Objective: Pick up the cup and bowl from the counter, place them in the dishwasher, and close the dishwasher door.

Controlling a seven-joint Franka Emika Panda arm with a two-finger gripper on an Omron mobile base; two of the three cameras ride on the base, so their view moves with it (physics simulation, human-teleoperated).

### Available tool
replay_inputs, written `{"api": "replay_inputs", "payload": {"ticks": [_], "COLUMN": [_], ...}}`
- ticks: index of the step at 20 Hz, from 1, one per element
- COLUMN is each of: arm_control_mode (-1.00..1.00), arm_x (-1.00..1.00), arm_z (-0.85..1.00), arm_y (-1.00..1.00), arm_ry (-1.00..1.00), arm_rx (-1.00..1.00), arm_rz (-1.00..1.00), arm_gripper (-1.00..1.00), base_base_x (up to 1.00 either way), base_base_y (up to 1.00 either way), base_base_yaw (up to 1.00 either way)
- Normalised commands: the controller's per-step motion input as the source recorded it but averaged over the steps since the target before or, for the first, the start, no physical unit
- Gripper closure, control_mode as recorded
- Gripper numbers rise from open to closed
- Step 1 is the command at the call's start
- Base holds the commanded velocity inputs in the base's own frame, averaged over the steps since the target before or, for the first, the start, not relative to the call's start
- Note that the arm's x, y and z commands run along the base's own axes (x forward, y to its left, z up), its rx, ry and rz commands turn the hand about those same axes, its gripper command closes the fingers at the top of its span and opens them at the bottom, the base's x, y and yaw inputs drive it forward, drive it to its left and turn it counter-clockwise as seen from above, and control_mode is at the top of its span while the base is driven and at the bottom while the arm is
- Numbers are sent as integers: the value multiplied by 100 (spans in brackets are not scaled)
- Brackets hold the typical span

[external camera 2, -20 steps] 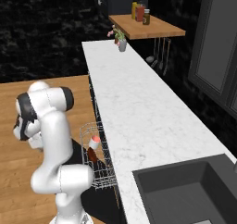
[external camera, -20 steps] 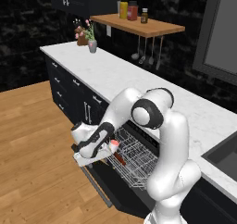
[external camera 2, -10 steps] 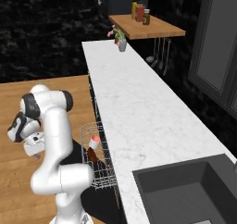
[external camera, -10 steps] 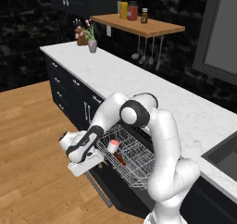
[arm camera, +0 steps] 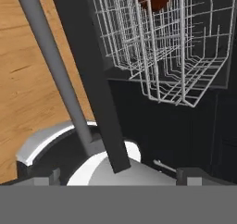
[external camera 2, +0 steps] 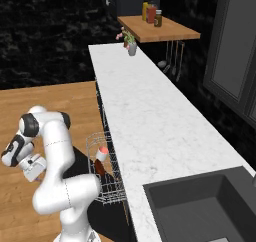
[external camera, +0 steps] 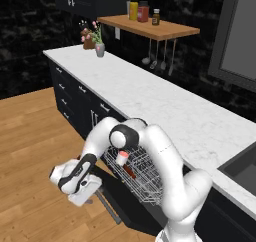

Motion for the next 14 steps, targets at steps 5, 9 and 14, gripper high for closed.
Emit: {"api": "replay_inputs", "payload": {"ticks": [5, 9, 14], "arm_control_mode": [-100, -100, -100], "arm_x": [7, 24, 32], "arm_z": [-70, -50, -44], "arm_y": [21, 4, -18], "arm_ry": [0, 0, 1], "arm_rx": [-26, -22, -13], "arm_rz": [5, 2, 1], "arm_gripper": [-100, -100, -100], "base_base_x": [0, 0, 0], "base_base_y": [0, 0, 0], "base_base_yaw": [0, 0, 0]}}
